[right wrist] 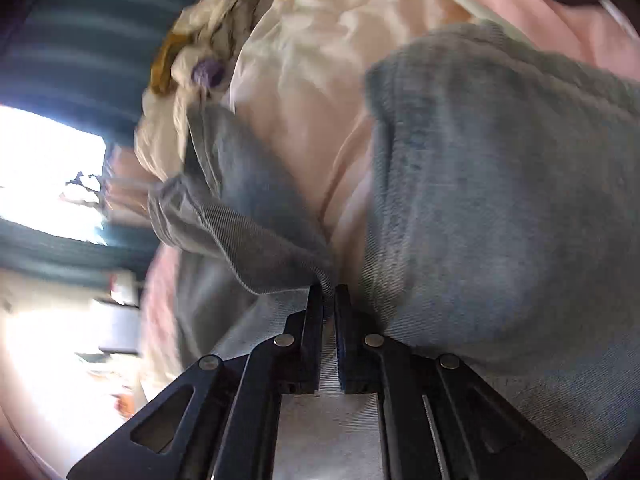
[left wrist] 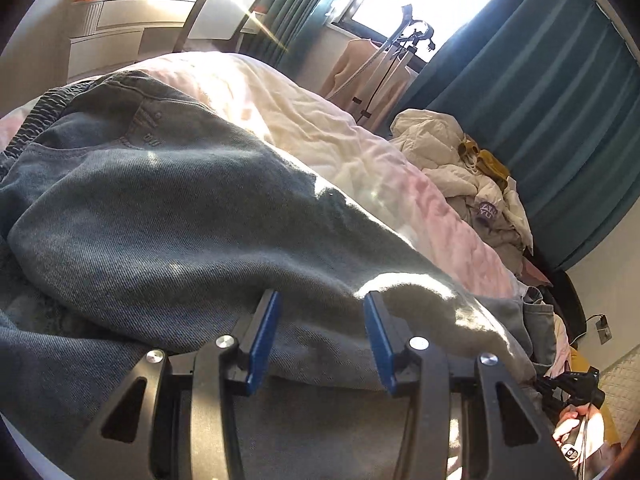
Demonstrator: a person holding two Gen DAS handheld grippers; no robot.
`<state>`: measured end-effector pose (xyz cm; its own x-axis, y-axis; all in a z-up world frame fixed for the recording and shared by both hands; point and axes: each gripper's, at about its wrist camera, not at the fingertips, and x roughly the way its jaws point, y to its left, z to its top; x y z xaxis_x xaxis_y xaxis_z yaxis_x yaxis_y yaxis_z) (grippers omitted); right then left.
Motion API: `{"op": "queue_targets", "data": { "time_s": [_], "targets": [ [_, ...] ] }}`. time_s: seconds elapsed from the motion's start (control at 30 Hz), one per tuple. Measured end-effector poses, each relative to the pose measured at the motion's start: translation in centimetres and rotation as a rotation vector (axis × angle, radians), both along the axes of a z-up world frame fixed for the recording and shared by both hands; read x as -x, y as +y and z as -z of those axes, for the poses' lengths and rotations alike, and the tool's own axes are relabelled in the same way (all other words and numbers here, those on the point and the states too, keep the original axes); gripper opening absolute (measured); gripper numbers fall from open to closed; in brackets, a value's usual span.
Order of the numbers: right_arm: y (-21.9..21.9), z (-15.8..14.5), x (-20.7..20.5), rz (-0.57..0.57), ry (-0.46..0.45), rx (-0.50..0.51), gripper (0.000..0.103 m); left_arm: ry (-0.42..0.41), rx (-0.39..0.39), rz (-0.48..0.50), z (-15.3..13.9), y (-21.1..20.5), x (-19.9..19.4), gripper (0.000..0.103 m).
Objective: Fold clothes
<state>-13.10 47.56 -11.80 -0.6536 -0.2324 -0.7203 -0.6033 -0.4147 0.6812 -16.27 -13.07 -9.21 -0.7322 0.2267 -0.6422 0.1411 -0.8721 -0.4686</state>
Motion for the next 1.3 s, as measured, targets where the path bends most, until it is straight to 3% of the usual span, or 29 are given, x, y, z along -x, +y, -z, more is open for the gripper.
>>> {"op": "queue_targets", "data": {
  "time_s": [0.03, 0.1, 0.17, 0.2, 0.27, 0.33, 0.4, 0.43, 0.5, 0.57, 0.6, 0.63, 0.67, 0.73, 0.8, 0.9, 0.97, 1.07, 1.17, 1.3],
  "targets": [
    [0.2, -0.7, -0.2, 0.012, 0.009, -0.02, 0.01, 0.001, 0.008, 0.003, -0.1, 0.1, 0.0, 0.044],
    [-0.1, -3.2, 0.1, -0.022, 0.005, -0.193, 0.014, 0.001, 0.025, 0.011, -0.1, 0.5, -0.1, 0.044],
    [-1.0, -5.3, 0.3, -0.055, -0.001, -0.383, 0.032, -0.002, 0.032, 0.017, 0.0, 0.7, -0.1, 0.044],
    [-1.5, -6.3, 0.3, -0.069, -0.003, -0.469, 0.047, -0.003, 0.034, 0.021, 0.1, 0.9, 0.0, 0.044],
    [-2.6, -8.0, 0.9, -0.122, 0.038, -0.588, 0.056, -0.005, 0.041, 0.028, 0.2, 1.1, 0.1, 0.044],
    [-3.9, -8.8, 2.0, -0.227, 0.088, -0.713, 0.073, -0.006, 0.056, 0.034, 0.3, 1.4, 0.3, 0.044],
    [-5.5, -8.6, 3.7, -0.31, 0.095, -0.86, 0.075, -0.005, 0.065, 0.039, 0.5, 1.7, 0.5, 0.044],
    [-6.1, -8.1, 4.9, -0.333, 0.096, -0.873, 0.075, -0.004, 0.069, 0.042, 0.5, 1.8, 0.6, 0.044],
    [-7.1, -6.9, 7.1, -0.373, 0.095, -0.894, 0.071, -0.003, 0.077, 0.047, 0.6, 2.0, 0.8, 0.044],
    [-7.2, -6.2, 7.8, -0.345, 0.085, -0.87, 0.052, -0.001, 0.089, 0.049, 0.7, 2.2, 1.0, 0.044],
    [-7.2, -5.9, 8.1, -0.329, 0.079, -0.859, 0.034, -0.001, 0.094, 0.049, 0.7, 2.3, 1.1, 0.044],
    [-6.8, -6.1, 7.9, -0.303, 0.072, -0.85, 0.01, -0.002, 0.098, 0.049, 0.8, 2.3, 1.2, 0.044],
    [-6.4, -6.6, 7.4, -0.271, 0.089, -0.83, 0.006, -0.004, 0.101, 0.047, 0.9, 2.3, 1.4, 0.044],
    [-5.3, -8.1, 5.5, -0.158, 0.17, -0.755, 0.004, -0.007, 0.099, 0.044, 1.0, 2.3, 1.5, 0.044],
    [-3.4, -9.9, 2.9, -0.02, 0.278, -0.616, 0.004, -0.005, 0.093, 0.042, 1.0, 2.2, 1.5, 0.044],
    [-2.9, -13.1, -0.2, 0.115, 0.391, -0.537, 0.003, 0.01, 0.077, 0.038, 0.7, 2.0, 1.2, 0.044],
    [-3.8, -15.7, -2.1, 0.169, 0.417, -0.569, 0.003, 0.025, 0.07, 0.03, 0.2, 1.8, 0.8, 0.044],
    [-6.6, -20.8, -5.9, 0.232, 0.547, -0.602, 0.003, 0.058, 0.054, 0.017, -0.7, 1.3, 0.0, 0.044],
    [-10.4, -25.9, -7.8, 0.254, 0.644, -0.718, 0.003, 0.094, 0.046, 0.002, -1.7, 0.8, -0.8, 0.044],
    [-11.9, -29.0, -5.0, 0.28, 0.596, -0.799, 0.003, 0.095, 0.07, -0.005, -2.0, 0.8, -1.0, 0.044]
  ]
}}
